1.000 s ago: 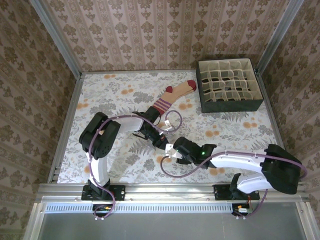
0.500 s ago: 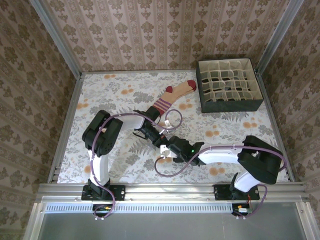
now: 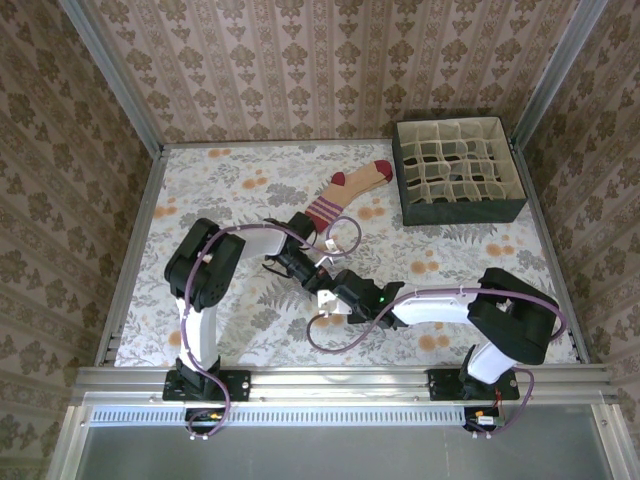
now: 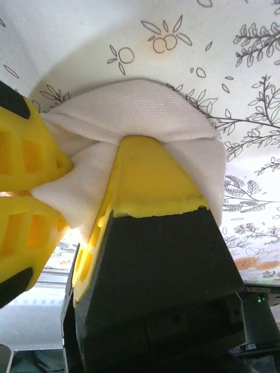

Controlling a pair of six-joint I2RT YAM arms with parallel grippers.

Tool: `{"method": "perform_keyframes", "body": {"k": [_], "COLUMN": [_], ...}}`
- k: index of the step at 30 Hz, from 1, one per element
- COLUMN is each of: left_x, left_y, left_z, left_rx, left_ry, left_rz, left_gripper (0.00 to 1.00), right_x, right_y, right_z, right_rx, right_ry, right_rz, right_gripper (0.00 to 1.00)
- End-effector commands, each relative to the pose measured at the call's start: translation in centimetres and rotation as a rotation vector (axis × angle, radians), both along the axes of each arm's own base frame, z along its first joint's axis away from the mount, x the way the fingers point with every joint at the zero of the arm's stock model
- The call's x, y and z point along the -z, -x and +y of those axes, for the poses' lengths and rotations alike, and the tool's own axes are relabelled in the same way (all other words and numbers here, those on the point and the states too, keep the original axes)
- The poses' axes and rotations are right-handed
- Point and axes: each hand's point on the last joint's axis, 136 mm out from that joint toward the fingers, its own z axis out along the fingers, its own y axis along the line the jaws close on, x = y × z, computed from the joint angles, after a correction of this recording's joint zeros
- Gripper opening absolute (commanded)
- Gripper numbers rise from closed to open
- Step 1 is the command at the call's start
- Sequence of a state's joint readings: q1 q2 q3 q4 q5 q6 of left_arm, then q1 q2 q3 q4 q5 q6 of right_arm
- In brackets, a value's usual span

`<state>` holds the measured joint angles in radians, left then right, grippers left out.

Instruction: Roll the socks

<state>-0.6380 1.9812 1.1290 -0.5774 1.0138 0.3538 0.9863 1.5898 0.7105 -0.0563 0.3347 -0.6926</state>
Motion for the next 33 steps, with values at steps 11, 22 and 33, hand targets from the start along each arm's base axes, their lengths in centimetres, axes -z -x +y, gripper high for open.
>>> {"method": "perform_keyframes", "body": {"k": [11, 22, 33], "left_x": [-5.8, -15.6, -17.7], "left_y": [-3.7, -7.6, -0.6], "left_z": [3.1, 7.5, 4.2], "left_rx": [-0.115, -0.467, -0.135], "left_ry": [0.073, 0.287, 0.631], "left_rz": [-0.430, -1.102, -0.926], "left_gripper": [1.00, 1.00, 0.87], "right_x": [-2.5, -11.9, -18.3], "right_y": [1.4, -0.2, 0.8], "right_z": [-0.9, -0.3, 1.4], "right_rx": [0.139, 0.202, 0.061], "right_ry": [-0.212, -0.665, -0.872], "right_rz": [0.282, 0.528, 0.672], "right_gripper": [0.00, 0.00, 0.00]}}
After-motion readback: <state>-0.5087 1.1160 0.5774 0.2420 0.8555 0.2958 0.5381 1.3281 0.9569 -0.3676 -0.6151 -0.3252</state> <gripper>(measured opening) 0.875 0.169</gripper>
